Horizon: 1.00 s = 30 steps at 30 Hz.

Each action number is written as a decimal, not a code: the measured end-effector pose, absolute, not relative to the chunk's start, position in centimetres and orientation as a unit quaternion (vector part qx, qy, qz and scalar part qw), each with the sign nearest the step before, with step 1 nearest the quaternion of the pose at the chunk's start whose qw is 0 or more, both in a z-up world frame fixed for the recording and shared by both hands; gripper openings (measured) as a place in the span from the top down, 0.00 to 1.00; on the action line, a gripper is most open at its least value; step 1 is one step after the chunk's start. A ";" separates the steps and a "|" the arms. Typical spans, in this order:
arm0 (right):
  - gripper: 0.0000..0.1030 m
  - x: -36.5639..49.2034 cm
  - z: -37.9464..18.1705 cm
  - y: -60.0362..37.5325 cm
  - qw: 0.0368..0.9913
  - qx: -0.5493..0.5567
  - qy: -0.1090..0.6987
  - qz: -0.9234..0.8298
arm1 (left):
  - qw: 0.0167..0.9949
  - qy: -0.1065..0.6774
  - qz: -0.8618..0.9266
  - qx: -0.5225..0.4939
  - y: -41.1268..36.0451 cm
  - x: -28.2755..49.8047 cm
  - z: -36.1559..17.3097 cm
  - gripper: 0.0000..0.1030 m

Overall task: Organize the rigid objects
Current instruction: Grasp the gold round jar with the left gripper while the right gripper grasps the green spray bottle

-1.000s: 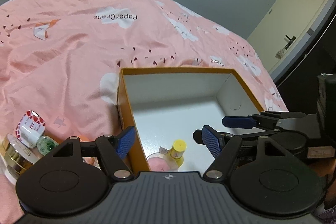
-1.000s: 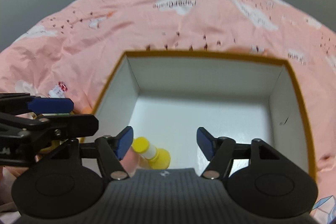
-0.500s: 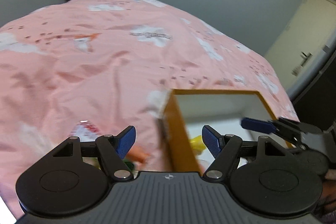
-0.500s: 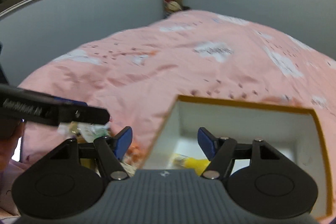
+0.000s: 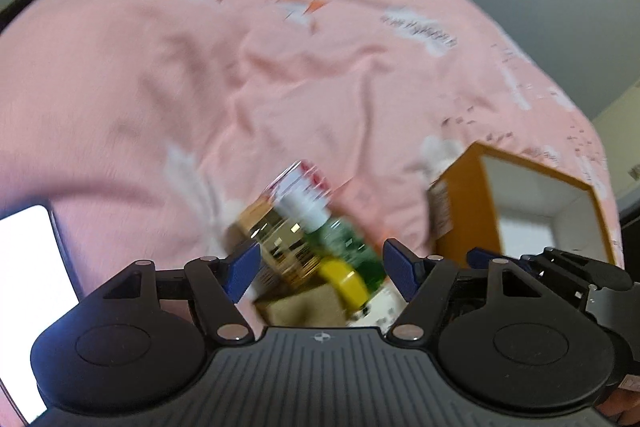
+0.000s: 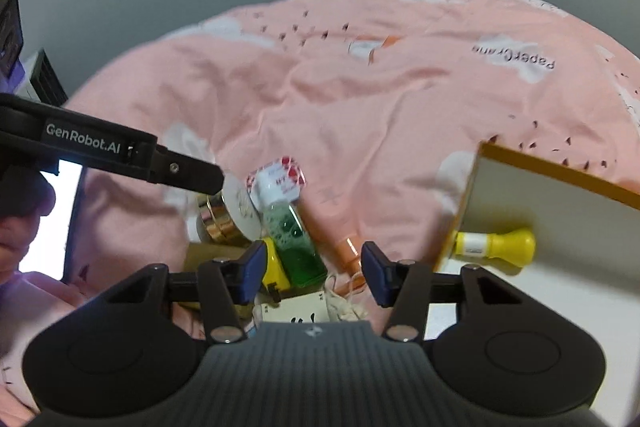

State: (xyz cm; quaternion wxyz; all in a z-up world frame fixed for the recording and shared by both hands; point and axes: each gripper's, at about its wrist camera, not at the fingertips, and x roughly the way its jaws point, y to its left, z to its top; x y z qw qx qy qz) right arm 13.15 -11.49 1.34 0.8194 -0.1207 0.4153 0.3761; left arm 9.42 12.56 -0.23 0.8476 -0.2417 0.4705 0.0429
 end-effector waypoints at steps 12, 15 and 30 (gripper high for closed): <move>0.60 14.9 -1.7 -8.3 0.807 -0.145 0.437 0.371 | 0.827 0.489 0.111 -0.255 12.9 11.2 -3.3 0.26; 0.64 15.4 -2.3 -7.7 0.802 -0.149 0.442 0.374 | 0.825 0.497 0.116 -0.243 12.7 12.1 -3.9 0.39; 0.65 17.2 -4.3 -3.6 0.763 -0.166 0.469 0.412 | 0.840 0.493 0.084 -0.212 12.5 13.7 -4.8 0.54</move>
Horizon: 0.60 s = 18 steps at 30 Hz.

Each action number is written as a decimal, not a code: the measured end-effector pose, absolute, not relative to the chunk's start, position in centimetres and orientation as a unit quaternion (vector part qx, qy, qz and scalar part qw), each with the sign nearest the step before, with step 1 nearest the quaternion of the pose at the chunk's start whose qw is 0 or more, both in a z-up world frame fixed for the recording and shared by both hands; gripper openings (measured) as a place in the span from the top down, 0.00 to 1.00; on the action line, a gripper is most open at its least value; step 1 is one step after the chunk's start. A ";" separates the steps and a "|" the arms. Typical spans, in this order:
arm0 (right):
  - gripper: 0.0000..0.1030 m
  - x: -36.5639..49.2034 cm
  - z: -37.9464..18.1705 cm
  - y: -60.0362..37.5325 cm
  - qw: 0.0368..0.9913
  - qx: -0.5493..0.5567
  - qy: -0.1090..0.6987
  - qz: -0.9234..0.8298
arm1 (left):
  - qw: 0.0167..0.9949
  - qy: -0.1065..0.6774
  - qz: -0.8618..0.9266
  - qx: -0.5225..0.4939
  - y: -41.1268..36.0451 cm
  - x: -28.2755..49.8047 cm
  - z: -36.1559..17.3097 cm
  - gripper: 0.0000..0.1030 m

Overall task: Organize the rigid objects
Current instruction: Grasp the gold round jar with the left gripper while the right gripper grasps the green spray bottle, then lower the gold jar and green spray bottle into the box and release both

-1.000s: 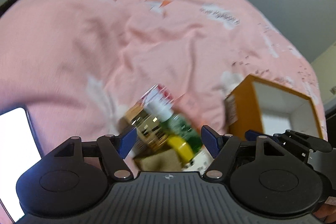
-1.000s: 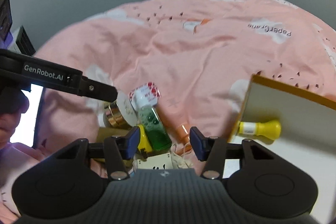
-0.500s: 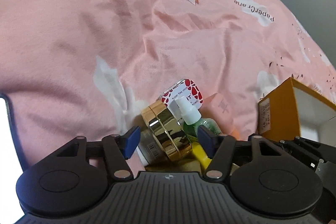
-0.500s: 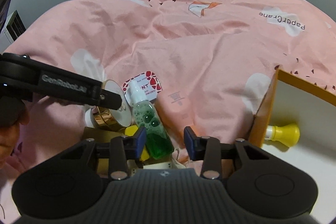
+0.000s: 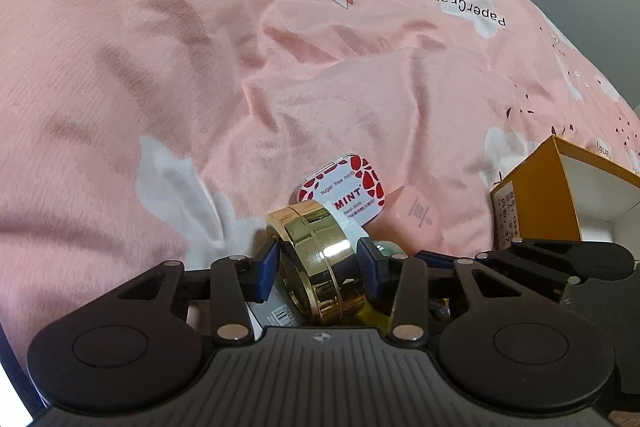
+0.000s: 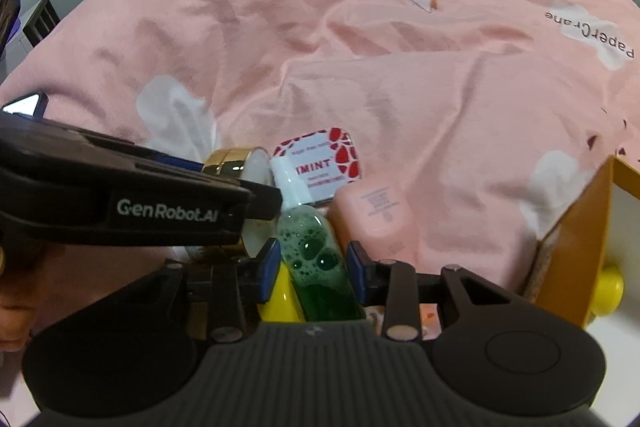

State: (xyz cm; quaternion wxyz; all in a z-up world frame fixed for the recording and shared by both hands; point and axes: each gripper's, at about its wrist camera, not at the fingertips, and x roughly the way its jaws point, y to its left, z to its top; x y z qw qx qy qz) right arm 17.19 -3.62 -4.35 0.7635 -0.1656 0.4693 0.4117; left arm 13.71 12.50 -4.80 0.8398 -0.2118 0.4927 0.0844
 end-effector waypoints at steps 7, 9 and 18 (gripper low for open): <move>0.63 17.4 -5.7 -2.1 0.755 -0.184 0.485 0.400 | 0.834 0.500 0.090 -0.214 12.9 14.1 -5.7 0.54; 0.64 17.3 -5.7 -2.1 0.757 -0.188 0.482 0.400 | 0.836 0.497 0.089 -0.215 13.0 14.0 -5.8 0.55; 0.70 16.7 -4.3 -3.5 0.772 -0.173 0.465 0.397 | 0.851 0.469 0.088 -0.220 12.8 12.3 -4.4 0.67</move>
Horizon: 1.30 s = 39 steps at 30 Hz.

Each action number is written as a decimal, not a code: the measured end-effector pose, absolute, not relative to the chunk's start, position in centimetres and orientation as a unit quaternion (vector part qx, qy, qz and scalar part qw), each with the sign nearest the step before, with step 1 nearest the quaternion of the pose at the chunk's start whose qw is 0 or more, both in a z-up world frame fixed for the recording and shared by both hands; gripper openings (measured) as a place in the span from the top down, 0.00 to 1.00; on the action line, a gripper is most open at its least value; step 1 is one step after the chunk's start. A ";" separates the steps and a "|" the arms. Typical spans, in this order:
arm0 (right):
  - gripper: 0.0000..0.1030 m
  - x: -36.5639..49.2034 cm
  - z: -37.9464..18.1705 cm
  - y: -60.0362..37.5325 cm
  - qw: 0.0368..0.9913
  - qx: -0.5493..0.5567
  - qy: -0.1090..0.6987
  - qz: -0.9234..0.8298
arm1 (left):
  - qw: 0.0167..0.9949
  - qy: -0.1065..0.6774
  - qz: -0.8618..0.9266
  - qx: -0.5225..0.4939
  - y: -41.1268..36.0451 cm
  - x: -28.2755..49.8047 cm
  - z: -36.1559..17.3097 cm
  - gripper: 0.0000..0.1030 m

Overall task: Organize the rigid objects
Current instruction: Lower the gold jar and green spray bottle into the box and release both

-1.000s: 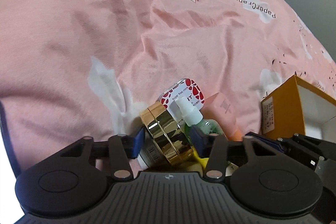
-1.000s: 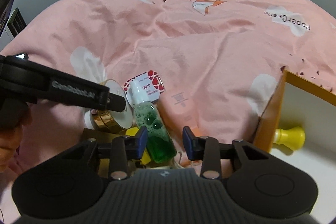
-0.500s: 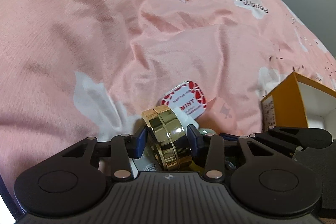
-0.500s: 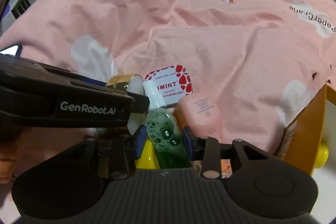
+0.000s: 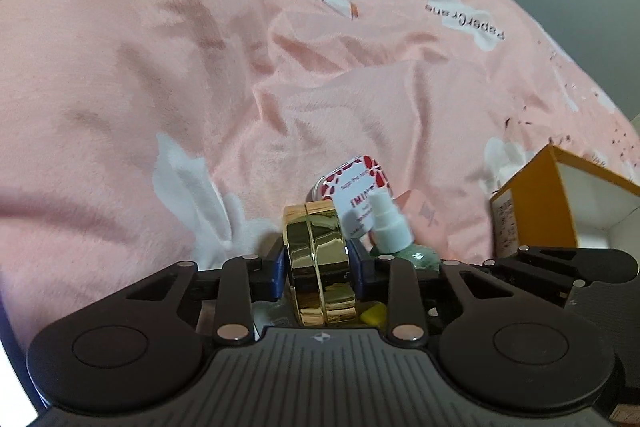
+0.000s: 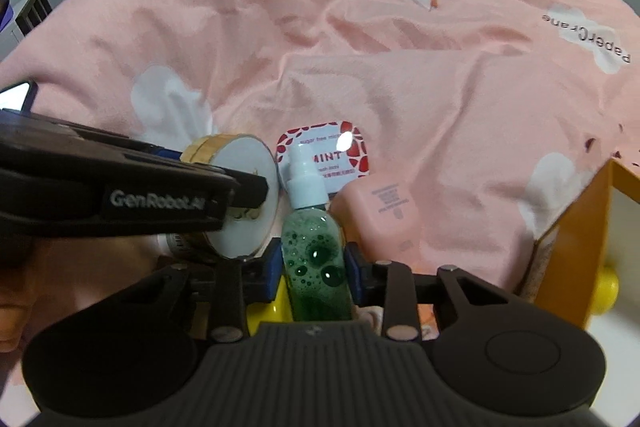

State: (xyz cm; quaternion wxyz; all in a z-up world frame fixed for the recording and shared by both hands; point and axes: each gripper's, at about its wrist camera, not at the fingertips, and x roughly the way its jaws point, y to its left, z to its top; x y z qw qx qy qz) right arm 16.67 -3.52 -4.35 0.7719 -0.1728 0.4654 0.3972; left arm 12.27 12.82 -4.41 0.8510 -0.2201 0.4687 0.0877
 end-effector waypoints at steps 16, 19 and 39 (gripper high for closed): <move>0.71 14.8 3.9 -11.7 0.833 -0.029 0.400 0.380 | 0.898 0.383 0.040 -0.215 9.9 9.2 2.8 0.69; 0.71 14.5 5.8 -14.4 0.849 -0.004 0.384 0.364 | 0.908 0.364 0.003 -0.210 8.1 9.4 4.7 0.69; 0.71 17.9 3.7 -29.6 0.880 0.011 0.444 0.169 | 0.887 0.432 -0.128 -0.104 -8.2 18.5 0.9 0.69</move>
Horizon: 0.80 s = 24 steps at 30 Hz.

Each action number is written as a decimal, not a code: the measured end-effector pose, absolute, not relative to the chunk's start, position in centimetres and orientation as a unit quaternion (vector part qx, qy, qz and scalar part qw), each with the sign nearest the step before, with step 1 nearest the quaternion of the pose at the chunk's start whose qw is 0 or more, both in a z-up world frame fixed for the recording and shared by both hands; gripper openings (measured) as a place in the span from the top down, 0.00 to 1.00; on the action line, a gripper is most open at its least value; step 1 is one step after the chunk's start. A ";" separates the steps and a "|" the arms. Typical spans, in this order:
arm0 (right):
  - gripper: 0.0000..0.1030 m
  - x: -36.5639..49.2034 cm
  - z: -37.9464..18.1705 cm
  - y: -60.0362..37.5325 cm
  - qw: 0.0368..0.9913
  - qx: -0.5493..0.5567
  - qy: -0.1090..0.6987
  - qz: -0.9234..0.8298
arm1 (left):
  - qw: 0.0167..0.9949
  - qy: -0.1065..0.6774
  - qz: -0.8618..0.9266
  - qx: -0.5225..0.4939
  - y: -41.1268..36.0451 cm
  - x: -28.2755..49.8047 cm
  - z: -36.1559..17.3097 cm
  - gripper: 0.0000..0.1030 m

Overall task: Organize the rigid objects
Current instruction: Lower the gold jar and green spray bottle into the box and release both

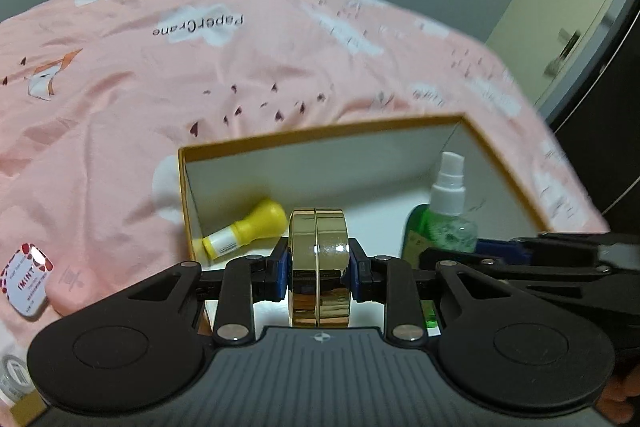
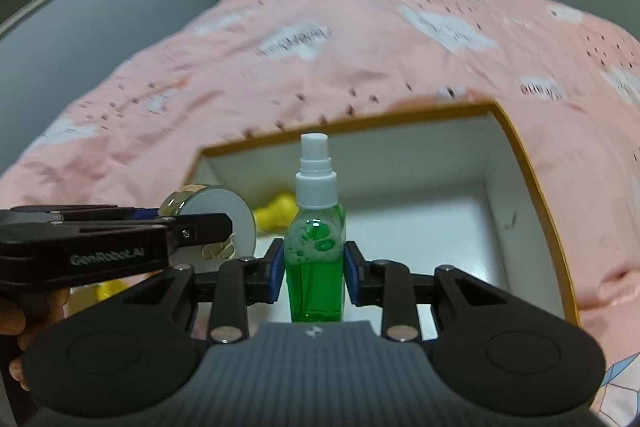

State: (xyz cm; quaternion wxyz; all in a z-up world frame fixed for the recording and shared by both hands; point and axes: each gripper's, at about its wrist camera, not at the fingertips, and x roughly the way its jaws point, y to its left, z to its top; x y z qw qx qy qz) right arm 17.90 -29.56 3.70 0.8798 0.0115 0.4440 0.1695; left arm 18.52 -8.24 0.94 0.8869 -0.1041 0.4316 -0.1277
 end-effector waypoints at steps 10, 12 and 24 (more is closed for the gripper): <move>0.71 20.4 -0.6 -28.9 0.855 0.018 0.495 0.153 | 0.867 0.484 -0.113 -0.049 -8.9 19.7 -1.7 0.69; 0.71 20.7 -1.1 -28.6 0.851 0.011 0.503 0.150 | 0.868 0.481 -0.115 -0.039 -9.2 19.5 -1.8 0.69; 0.71 20.7 -1.9 -28.3 0.842 0.007 0.521 0.139 | 0.879 0.464 -0.107 -0.006 -9.8 19.0 -2.0 0.55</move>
